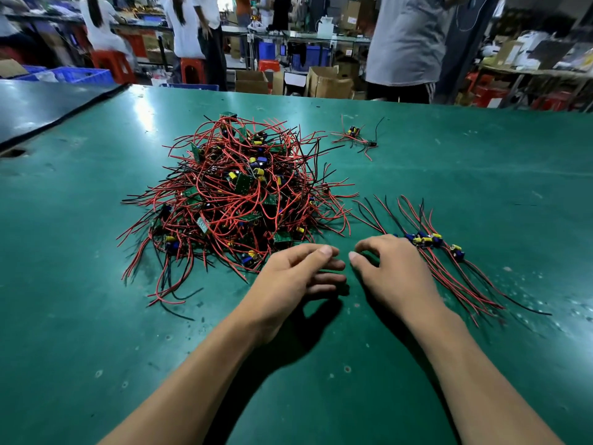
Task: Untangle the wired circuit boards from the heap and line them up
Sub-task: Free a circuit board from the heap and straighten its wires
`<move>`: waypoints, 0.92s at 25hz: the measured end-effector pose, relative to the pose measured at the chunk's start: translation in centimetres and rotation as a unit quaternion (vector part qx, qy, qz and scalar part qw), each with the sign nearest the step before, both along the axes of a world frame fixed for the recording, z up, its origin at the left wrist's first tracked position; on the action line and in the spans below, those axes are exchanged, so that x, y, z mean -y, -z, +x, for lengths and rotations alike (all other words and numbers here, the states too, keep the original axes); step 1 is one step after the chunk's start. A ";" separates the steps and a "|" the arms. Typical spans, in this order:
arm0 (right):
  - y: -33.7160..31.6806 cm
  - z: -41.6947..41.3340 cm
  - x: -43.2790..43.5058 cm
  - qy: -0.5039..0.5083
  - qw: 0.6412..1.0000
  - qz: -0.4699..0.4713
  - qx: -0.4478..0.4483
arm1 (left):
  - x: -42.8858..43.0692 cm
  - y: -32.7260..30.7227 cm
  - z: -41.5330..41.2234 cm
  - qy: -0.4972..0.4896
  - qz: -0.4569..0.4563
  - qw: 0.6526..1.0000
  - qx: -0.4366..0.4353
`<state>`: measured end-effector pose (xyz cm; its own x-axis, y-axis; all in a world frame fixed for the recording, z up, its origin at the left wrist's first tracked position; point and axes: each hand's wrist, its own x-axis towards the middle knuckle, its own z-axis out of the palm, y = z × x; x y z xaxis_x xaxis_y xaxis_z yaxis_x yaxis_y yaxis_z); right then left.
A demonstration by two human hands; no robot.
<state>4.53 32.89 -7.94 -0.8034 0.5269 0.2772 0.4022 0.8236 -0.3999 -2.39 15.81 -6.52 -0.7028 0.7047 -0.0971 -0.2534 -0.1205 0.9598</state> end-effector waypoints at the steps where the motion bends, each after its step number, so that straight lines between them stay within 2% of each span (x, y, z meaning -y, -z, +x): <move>1: 0.0 0.1 -0.3 0.022 1.000 0.001 0.003 | 0.2 -0.2 0.1 -0.030 0.005 0.999 -0.011; 3: 0.1 0.2 -0.5 0.038 0.999 -0.003 -0.007 | 0.5 -0.6 -0.1 -0.113 0.028 0.993 -0.031; 6: 0.3 -0.3 1.1 0.007 0.995 -0.029 -0.095 | 1.1 -1.2 -1.1 -0.244 0.068 0.966 -0.059; 8: 0.3 -0.7 2.8 -0.041 0.988 -0.054 -0.141 | 1.5 -1.3 -1.5 -0.271 0.077 0.957 -0.063; 10: 0.6 -0.9 4.4 -0.089 0.984 -0.061 -0.145 | 1.5 -1.0 -1.7 -0.262 0.067 0.960 -0.074; 12: 1.0 -1.2 5.0 -0.101 0.988 -0.022 -0.111 | 1.5 -0.8 -2.0 -0.260 0.049 0.960 -0.089; 14: 1.1 -1.3 4.2 -0.054 0.996 0.025 -0.063 | 1.6 -0.7 -2.3 -0.265 0.026 0.959 -0.095; 17: 0.8 -0.8 1.6 0.050 0.998 0.039 -0.018 | 1.9 -0.6 -2.4 -0.240 -0.002 0.967 -0.090; 20: 0.5 -0.2 -0.2 0.105 0.994 0.035 0.012 | 1.8 -0.7 -1.8 -0.176 -0.016 0.980 -0.087; 23: 0.5 0.0 -0.6 0.118 0.992 0.030 0.035 | 1.6 -0.9 -0.9 -0.095 -0.017 0.993 -0.070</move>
<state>4.48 33.50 -8.46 -0.6780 0.6873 0.2608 0.6120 0.7243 -0.3176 -3.32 14.25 -5.62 -0.8312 0.5558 -0.0104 -0.0927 -0.1203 0.9884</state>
